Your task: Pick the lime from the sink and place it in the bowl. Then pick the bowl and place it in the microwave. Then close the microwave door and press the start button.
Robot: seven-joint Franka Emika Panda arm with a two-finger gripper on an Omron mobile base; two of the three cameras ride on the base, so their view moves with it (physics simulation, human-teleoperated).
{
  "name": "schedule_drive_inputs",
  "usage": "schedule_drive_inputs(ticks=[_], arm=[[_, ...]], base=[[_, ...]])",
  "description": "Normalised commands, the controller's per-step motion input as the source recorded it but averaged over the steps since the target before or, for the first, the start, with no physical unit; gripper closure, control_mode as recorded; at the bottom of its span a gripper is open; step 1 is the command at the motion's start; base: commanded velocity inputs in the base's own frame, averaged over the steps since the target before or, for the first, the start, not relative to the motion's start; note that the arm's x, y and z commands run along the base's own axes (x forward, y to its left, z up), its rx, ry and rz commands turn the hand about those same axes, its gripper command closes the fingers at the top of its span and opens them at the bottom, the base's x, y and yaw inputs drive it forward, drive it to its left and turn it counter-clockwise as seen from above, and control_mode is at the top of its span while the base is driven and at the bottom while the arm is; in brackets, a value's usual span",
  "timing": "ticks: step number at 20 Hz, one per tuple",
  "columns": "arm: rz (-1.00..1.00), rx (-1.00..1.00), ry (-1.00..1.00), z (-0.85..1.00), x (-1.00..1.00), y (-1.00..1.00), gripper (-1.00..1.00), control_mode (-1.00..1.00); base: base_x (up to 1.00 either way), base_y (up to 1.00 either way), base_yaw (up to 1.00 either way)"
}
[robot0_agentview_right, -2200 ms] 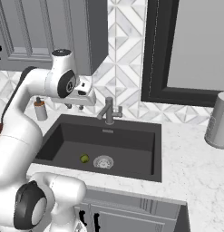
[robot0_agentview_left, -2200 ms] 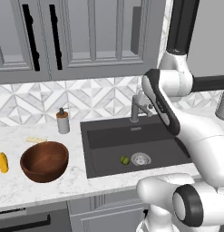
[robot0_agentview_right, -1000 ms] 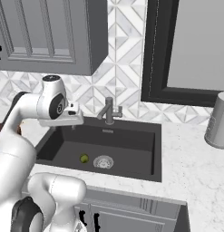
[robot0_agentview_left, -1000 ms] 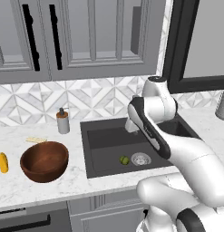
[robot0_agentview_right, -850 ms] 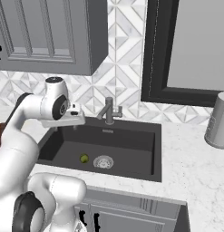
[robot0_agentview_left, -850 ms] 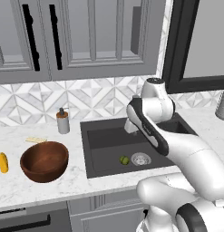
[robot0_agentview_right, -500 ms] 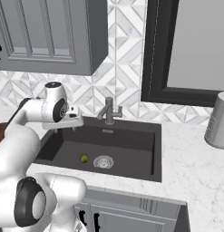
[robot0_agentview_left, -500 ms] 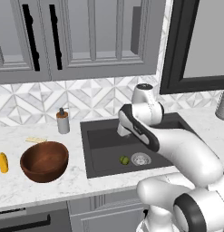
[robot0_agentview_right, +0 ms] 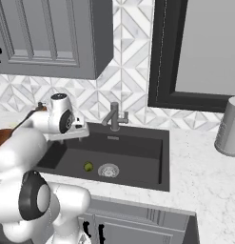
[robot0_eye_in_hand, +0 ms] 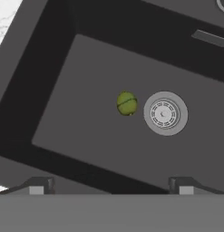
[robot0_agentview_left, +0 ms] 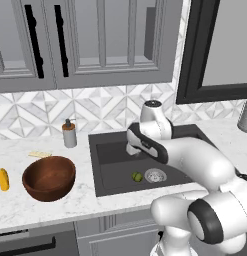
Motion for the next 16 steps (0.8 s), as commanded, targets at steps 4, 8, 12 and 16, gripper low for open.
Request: schedule_drive_inputs(ticks=[4, 8, 12, 16], arm=[[0.0, 0.0, 0.0, -0.33, 0.08, -0.19, -1.0, -1.0], [0.0, 0.0, 0.0, -0.45, 0.08, -0.21, -1.0, -1.0], [0.0, 0.0, 0.0, -0.44, 0.11, -0.03, -1.0, -1.0], [0.0, 0.0, -0.01, -0.41, 0.24, 0.0, -1.0, -1.0]], base=[[0.0, 0.0, 0.0], [0.0, 0.0, 0.0], [0.0, 0.0, 0.0], [0.0, 0.0, 0.0]])
